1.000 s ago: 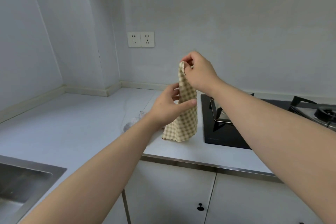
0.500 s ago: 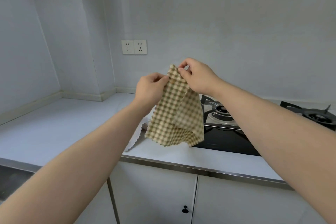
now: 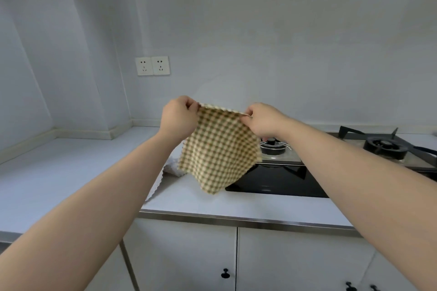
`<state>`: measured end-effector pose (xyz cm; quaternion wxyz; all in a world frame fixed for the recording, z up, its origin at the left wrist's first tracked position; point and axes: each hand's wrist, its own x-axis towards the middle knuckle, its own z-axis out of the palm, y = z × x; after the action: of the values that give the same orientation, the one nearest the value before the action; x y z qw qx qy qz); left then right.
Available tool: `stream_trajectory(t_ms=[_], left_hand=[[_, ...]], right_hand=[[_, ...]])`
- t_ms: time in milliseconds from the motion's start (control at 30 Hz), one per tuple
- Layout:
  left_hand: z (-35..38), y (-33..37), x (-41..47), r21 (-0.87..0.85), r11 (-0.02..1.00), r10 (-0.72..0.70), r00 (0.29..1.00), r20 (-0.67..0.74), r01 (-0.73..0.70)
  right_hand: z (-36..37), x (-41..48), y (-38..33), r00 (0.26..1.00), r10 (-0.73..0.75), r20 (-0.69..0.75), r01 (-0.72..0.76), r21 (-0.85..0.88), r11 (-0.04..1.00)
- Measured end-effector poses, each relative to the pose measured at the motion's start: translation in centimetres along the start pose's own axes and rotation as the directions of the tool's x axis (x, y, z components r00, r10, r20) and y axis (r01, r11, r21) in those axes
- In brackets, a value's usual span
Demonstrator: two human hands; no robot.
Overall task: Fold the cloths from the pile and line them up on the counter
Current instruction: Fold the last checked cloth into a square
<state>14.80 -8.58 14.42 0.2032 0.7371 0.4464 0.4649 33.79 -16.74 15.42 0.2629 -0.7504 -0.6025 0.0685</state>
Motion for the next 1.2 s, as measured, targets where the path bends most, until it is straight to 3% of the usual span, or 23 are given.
stream_trajectory(t_ms=[167,400,500,667,767,867,933,1033,1100,1200], left_hand=[[0.9,-0.2,0.1,-0.246,0.950,-0.165,0.978,0.124,0.192],[1.4,-0.5,0.2,-0.006,0.999,0.038,0.943,0.330,-0.038],[1.8,-0.6,0.4,0.062,0.991,0.097,0.962,0.253,-0.117],[1.4,-1.5,1.0,0.004,0.997,0.081,0.994,0.075,-0.081],[0.7,-2.2,0.7,-0.113,0.992,0.056,0.998,0.028,-0.053],[-0.7,-3.9,-0.2,-0.256,0.966,0.039,0.998,0.048,-0.025],[-1.6,-5.1,-1.8,-0.283,0.959,0.045,0.993,0.114,-0.011],[-2.7,-6.7,-5.5,-0.235,0.969,-0.006,0.962,0.273,0.073],[-3.0,-8.0,-7.8,-0.142,0.986,-0.023,0.924,0.381,0.083],[-3.2,-10.6,-10.4,0.013,0.997,-0.074,0.882,0.465,0.076]], right_hand=[[0.2,0.2,0.9,0.998,0.054,0.020,-0.054,-0.034,0.998],[-0.1,0.5,1.5,0.994,0.025,-0.103,-0.048,-0.228,0.973],[-0.1,0.7,1.8,0.985,0.036,-0.170,-0.078,-0.253,0.964],[0.9,1.0,1.7,0.976,0.041,-0.214,-0.076,-0.156,0.985],[1.8,0.8,1.8,0.961,-0.059,-0.272,0.046,-0.053,0.998],[2.7,-0.2,2.3,0.928,-0.221,-0.299,0.194,-0.116,0.974],[3.2,-1.3,2.9,0.932,-0.284,-0.225,0.247,-0.180,0.952],[4.4,-3.3,4.4,0.957,-0.275,0.088,0.288,-0.241,0.927],[5.4,-4.8,5.3,0.930,-0.262,0.257,0.325,-0.244,0.914],[6.9,-6.6,6.1,0.891,-0.230,0.391,0.325,-0.195,0.925]])
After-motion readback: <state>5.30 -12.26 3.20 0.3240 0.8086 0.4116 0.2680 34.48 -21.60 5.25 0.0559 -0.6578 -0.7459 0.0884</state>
